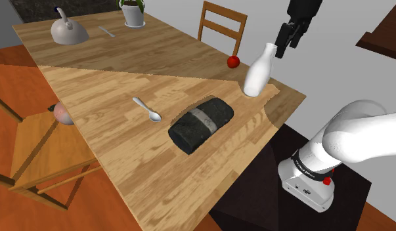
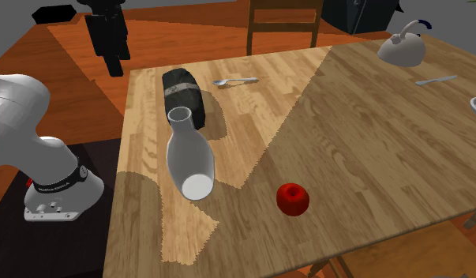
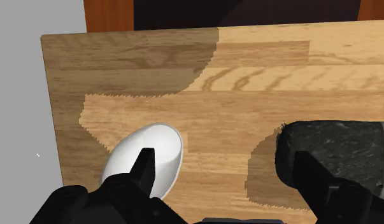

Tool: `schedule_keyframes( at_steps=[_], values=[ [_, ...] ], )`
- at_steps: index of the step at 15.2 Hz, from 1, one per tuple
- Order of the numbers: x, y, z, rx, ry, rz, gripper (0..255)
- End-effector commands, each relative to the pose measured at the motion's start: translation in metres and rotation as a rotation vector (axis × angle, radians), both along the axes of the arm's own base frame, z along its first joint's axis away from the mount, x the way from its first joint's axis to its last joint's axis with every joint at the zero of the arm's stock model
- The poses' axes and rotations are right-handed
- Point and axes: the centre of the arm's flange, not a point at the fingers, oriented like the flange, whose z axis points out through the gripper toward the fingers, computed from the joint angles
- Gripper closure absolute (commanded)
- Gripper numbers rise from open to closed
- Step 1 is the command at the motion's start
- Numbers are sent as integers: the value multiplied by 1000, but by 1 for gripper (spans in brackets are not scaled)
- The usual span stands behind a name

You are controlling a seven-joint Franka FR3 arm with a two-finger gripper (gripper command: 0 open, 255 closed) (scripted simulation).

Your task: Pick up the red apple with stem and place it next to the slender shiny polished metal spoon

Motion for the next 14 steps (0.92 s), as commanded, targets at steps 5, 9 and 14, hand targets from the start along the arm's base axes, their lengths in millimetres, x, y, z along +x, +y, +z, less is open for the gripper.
schedule_keyframes(
  at_steps=[5, 9, 14],
  values=[
    [37, -24, -26, -1, -13, 1, 0],
    [74, -49, -51, -1, -25, 2, 0],
    [121, -79, -83, -2, -41, 3, 0]
  ],
)
